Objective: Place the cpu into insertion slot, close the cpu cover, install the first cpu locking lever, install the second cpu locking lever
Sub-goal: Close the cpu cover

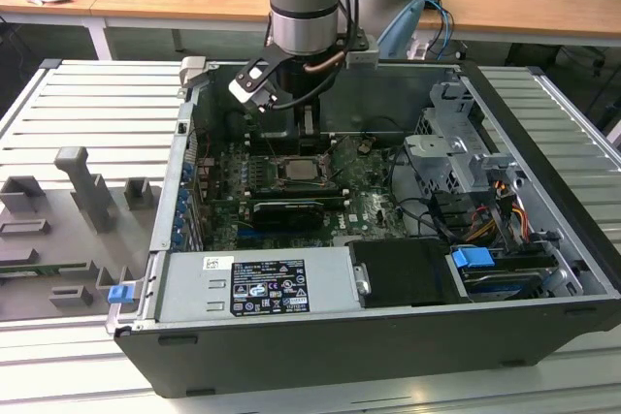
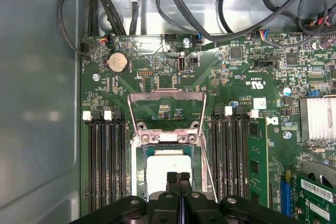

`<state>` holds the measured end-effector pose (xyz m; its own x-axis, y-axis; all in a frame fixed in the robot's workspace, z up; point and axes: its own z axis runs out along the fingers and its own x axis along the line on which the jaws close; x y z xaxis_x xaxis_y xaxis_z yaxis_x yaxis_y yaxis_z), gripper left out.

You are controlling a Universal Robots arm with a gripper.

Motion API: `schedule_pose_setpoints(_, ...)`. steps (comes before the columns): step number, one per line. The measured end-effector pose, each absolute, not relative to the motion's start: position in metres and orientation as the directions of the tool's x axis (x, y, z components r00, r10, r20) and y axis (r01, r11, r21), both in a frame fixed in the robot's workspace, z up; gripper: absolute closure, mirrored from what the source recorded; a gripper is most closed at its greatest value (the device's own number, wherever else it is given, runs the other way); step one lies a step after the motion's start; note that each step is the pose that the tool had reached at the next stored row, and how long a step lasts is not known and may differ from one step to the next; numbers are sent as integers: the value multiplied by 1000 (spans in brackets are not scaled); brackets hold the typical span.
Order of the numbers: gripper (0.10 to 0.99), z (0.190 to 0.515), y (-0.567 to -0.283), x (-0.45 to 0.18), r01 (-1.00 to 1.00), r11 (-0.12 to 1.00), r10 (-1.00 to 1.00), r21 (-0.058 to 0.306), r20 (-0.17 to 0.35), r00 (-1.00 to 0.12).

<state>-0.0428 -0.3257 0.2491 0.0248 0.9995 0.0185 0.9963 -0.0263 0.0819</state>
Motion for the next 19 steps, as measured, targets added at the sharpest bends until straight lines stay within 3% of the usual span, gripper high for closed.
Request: schedule_pose_setpoints(19,980,271,-326,-43,996,-26,1000,82,19,25)
